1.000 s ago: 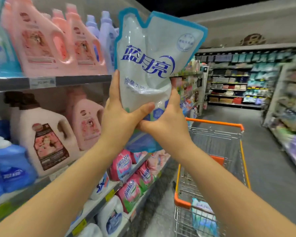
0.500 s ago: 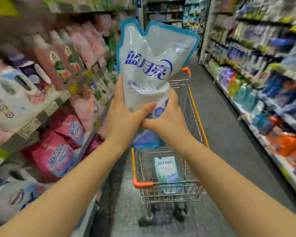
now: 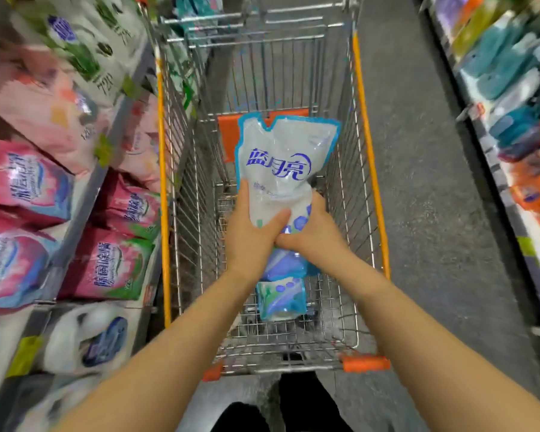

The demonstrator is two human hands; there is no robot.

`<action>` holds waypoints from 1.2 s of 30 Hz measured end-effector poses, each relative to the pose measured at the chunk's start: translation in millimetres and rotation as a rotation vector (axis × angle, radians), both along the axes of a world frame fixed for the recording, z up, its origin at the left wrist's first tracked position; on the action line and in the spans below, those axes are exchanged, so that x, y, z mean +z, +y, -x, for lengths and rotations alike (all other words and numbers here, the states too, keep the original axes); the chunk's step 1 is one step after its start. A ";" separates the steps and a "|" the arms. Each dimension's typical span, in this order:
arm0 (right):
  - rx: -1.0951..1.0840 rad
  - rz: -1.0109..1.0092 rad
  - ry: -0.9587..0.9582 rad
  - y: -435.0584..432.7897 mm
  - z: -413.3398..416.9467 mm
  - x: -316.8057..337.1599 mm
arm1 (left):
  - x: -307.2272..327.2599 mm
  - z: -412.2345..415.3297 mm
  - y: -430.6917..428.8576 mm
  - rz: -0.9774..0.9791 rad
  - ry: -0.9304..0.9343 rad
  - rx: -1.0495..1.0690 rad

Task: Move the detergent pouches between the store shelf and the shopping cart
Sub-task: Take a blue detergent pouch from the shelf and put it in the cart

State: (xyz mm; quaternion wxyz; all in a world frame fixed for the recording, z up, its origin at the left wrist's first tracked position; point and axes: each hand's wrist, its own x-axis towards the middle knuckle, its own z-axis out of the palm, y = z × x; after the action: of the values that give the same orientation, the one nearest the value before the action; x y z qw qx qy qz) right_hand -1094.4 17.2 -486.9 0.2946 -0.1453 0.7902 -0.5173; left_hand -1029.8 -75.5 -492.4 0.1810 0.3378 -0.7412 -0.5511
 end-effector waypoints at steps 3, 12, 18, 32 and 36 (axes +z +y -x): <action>0.026 -0.032 -0.135 -10.0 15.0 -53.4 | -46.6 11.7 -9.5 -0.012 -0.166 0.038; 0.097 -0.229 -0.419 -49.8 4.7 -198.4 | -173.2 2.2 -35.0 -0.150 -0.517 0.094; 0.121 -0.294 -0.515 -69.3 -28.6 -252.9 | -227.7 -28.4 -58.5 -0.225 -0.719 0.064; 0.049 -0.474 -0.587 -71.6 -75.9 -281.6 | -243.8 -59.8 -59.6 -0.302 -0.988 -0.088; 0.078 -0.545 -0.553 -56.4 -73.9 -250.8 | -224.7 -55.8 -56.7 -0.229 -0.965 -0.132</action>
State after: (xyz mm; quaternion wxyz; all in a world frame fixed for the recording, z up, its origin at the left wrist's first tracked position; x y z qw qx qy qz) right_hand -1020.5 -39.3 -737.8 0.5437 0.0533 0.7833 -0.2967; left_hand -974.0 -132.2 -717.1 -0.2560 0.5245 -0.6950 -0.4199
